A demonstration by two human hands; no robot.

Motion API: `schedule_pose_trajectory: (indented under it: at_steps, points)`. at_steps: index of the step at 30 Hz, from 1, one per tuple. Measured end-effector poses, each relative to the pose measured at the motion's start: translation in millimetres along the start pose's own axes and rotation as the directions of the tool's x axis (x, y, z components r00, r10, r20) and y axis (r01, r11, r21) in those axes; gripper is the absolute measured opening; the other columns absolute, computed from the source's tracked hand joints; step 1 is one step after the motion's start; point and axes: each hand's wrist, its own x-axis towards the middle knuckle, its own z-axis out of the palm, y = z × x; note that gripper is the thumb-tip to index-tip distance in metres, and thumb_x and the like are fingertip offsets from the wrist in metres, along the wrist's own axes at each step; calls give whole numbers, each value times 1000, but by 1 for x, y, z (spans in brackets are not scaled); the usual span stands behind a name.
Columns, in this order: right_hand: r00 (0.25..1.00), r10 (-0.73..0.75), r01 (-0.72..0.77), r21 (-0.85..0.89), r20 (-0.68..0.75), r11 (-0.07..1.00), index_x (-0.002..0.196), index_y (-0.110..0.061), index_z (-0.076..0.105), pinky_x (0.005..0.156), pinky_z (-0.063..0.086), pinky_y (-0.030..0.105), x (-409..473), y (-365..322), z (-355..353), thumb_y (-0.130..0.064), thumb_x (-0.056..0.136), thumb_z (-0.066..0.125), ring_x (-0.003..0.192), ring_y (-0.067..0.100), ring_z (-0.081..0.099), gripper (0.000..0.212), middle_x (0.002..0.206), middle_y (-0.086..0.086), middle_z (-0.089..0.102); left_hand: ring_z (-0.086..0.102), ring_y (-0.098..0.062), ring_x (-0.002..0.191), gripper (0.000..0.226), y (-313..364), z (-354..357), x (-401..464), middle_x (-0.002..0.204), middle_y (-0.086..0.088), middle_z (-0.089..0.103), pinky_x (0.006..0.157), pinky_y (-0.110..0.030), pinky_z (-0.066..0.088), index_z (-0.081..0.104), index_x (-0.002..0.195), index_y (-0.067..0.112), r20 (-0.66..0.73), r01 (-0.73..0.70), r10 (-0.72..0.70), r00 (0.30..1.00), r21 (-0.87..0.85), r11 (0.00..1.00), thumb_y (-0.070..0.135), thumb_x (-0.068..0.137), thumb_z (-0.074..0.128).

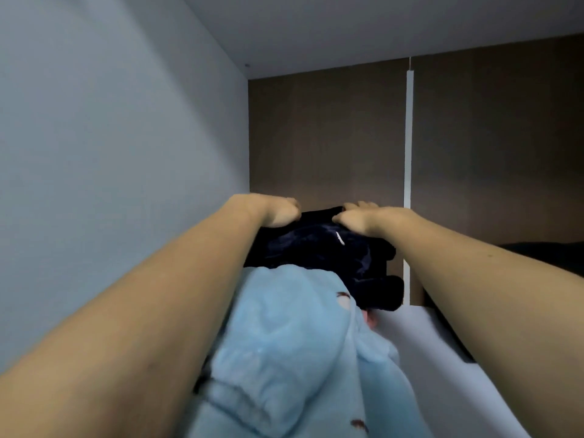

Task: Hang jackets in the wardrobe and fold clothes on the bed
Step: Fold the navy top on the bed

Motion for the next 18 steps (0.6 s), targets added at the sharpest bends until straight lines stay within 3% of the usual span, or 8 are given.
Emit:
schedule_pose_trajectory:
  at_steps: [2, 4, 8, 10, 12, 14, 16, 18]
  points:
    - [991, 61, -81, 168, 119, 982, 155, -35, 1, 118, 2, 51, 18, 3, 10, -63, 87, 34, 150, 30, -3, 81, 164, 5, -5, 28, -24, 143, 51, 0, 17, 12, 158, -1, 29, 117, -39, 17, 34, 150, 25, 24, -57, 56, 998, 37, 998, 42, 102, 37]
    - [977, 123, -165, 253, 174, 953, 155, -37, -1, 117, 1, 51, 30, 6, 33, -66, 78, 37, 150, 32, -5, 90, 164, 5, -7, 15, -24, 148, 55, -4, 40, 18, 162, -1, 18, 121, -41, 9, 26, 153, 25, 72, -120, 118, 990, 21, 993, 45, 103, 36]
    - [958, 160, -223, 270, 237, 937, 151, -48, 2, 116, -2, 59, 44, 12, 74, -68, 58, 35, 148, 34, -13, 101, 164, -5, -11, 30, -24, 141, 44, -13, 67, 20, 153, 0, 34, 109, -34, 20, 35, 148, 30, 191, -160, 161, 968, -19, 987, 38, 104, 37]
    - [961, 154, -220, 297, 231, 929, 151, -48, 2, 117, -1, 59, 50, 12, 75, -71, 54, 35, 149, 34, -13, 106, 164, -4, -11, 34, -24, 138, 43, -13, 66, 21, 151, -1, 38, 101, -30, 22, 34, 148, 31, 182, -157, 162, 970, -41, 987, 35, 105, 35]
    - [962, 153, -224, 330, 227, 917, 153, -45, 3, 117, -1, 58, 51, 10, 73, -71, 49, 36, 149, 32, -10, 112, 164, -1, -10, 33, -24, 139, 44, -12, 67, 23, 152, -3, 35, 103, -30, 22, 33, 149, 27, 180, -141, 149, 972, -55, 988, 34, 106, 35]
    - [962, 156, -225, 333, 222, 916, 154, -42, 3, 118, 3, 54, 45, 6, 70, -70, 58, 38, 150, 32, -2, 106, 164, 4, -4, 29, -25, 142, 46, -10, 70, 20, 155, -6, 32, 106, -28, 22, 33, 150, 20, 141, -177, 178, 974, -16, 984, 34, 106, 36]
    - [968, 140, -194, 273, 207, 942, 154, -39, 7, 113, 20, 49, 35, 3, 61, -64, 77, 40, 142, 34, 25, 87, 161, 11, 16, 30, -25, 143, 47, -5, 66, 11, 156, -9, 32, 107, -25, 25, 35, 149, 14, 93, -200, 194, 976, 52, 979, 33, 106, 36]
    - [987, 98, -120, 172, 130, 978, 145, -26, 32, 94, 38, 41, 23, 1, 48, -56, 88, 38, 110, 28, 51, 65, 144, 13, 44, 42, -24, 133, 43, -5, 55, 8, 152, -8, 39, 100, -23, 31, 40, 145, 18, 157, -168, 161, 974, 33, 985, 33, 105, 38]
